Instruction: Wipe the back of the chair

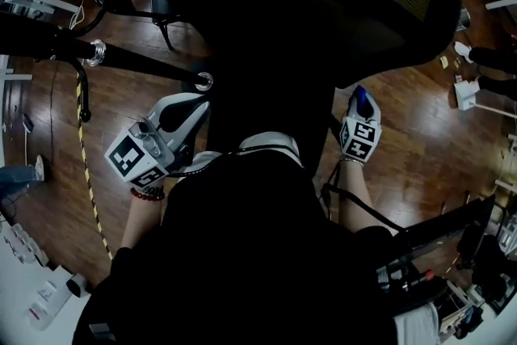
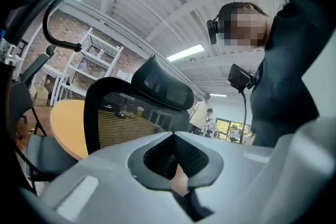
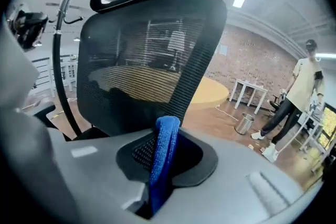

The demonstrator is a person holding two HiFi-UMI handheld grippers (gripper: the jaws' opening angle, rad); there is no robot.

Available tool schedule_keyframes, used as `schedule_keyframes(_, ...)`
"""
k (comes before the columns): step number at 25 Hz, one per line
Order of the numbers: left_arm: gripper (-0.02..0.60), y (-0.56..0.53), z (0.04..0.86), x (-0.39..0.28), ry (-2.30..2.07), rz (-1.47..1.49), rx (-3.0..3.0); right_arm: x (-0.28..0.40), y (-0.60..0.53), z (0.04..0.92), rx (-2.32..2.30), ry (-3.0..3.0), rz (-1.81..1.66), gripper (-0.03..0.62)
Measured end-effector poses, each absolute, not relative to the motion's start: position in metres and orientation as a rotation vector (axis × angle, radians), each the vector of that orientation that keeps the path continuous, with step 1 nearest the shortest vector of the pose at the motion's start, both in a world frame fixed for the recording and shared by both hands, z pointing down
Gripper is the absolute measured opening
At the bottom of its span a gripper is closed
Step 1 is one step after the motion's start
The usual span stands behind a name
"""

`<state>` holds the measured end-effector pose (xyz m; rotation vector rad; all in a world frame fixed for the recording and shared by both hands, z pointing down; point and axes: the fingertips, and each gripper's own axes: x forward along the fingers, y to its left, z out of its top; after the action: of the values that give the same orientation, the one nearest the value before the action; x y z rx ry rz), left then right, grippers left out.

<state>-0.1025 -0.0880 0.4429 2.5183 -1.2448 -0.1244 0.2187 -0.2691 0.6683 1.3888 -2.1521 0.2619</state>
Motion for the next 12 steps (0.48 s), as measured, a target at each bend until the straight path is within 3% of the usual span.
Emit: schedule_keyframes(12,0.021,-0.099,0.439,-0.088,-1.310,-0.059,2.491,0.195,-0.290,0.708,1.325,-2.094,0.213,0.040)
